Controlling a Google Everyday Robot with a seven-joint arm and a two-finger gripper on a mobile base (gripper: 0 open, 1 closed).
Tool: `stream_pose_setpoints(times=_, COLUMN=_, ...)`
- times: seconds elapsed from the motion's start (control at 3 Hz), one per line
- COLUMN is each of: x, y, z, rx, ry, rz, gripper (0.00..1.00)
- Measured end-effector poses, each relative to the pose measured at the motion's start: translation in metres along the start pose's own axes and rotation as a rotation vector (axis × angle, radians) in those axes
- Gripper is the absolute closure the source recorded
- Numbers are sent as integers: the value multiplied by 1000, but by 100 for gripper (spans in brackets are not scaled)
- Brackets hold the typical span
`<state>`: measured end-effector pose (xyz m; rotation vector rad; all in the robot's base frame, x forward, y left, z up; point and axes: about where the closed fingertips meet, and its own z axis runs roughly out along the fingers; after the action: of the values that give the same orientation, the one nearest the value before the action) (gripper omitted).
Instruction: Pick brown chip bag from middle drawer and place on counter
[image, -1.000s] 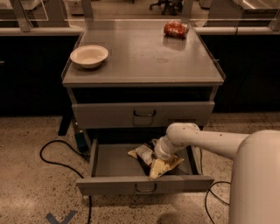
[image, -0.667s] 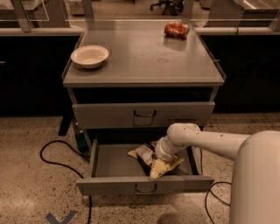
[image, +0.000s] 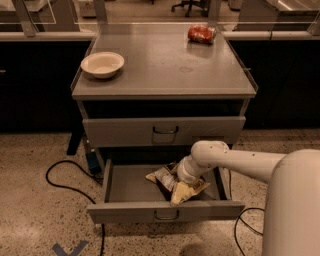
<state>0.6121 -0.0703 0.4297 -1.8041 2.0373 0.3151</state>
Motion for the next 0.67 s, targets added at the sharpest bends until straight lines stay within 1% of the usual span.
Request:
stream_pose_setpoints(times=0.33, x=0, y=0, z=0, rx=0, ry=0, rz=0, gripper=88)
stream_pose_setpoints(times=0.67, x=0, y=0, z=0, rx=0, ry=0, rz=0, gripper=100)
